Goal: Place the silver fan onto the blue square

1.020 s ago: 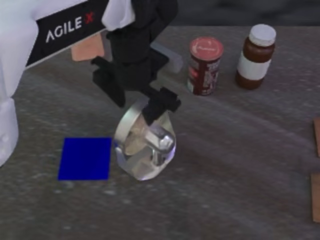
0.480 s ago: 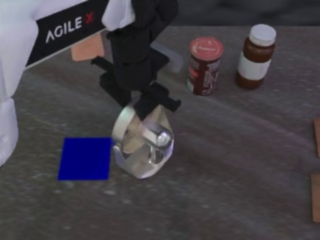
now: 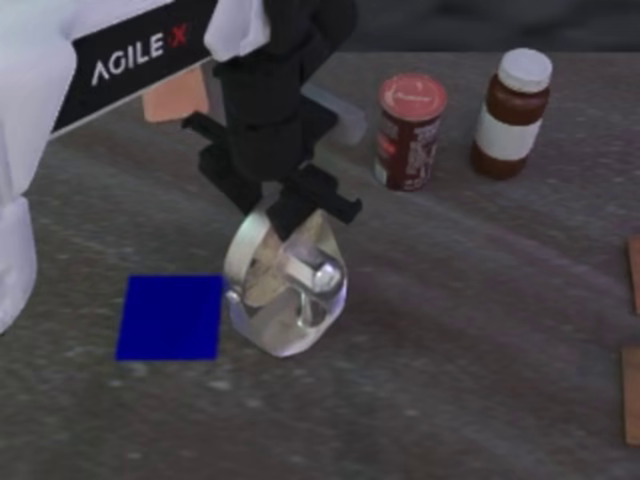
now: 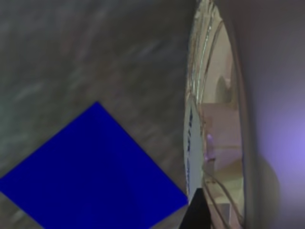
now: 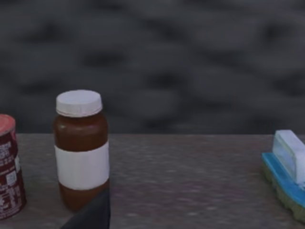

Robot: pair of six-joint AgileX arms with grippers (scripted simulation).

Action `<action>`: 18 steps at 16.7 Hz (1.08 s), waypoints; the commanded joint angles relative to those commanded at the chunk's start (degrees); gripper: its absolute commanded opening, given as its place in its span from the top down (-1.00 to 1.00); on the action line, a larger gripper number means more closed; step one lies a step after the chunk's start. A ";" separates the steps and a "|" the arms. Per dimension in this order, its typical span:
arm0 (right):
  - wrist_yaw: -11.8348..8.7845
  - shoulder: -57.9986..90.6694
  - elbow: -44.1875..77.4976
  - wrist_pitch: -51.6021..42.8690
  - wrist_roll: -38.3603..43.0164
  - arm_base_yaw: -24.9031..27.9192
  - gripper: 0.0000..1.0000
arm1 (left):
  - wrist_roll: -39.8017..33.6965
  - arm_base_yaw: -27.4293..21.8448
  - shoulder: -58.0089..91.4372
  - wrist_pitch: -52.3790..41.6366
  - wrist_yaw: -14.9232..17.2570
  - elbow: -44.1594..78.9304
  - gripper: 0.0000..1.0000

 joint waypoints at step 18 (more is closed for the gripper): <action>0.00 0.00 0.00 0.00 0.00 0.00 -1.00 | -12.53 2.03 -1.61 -14.48 -2.42 8.01 1.00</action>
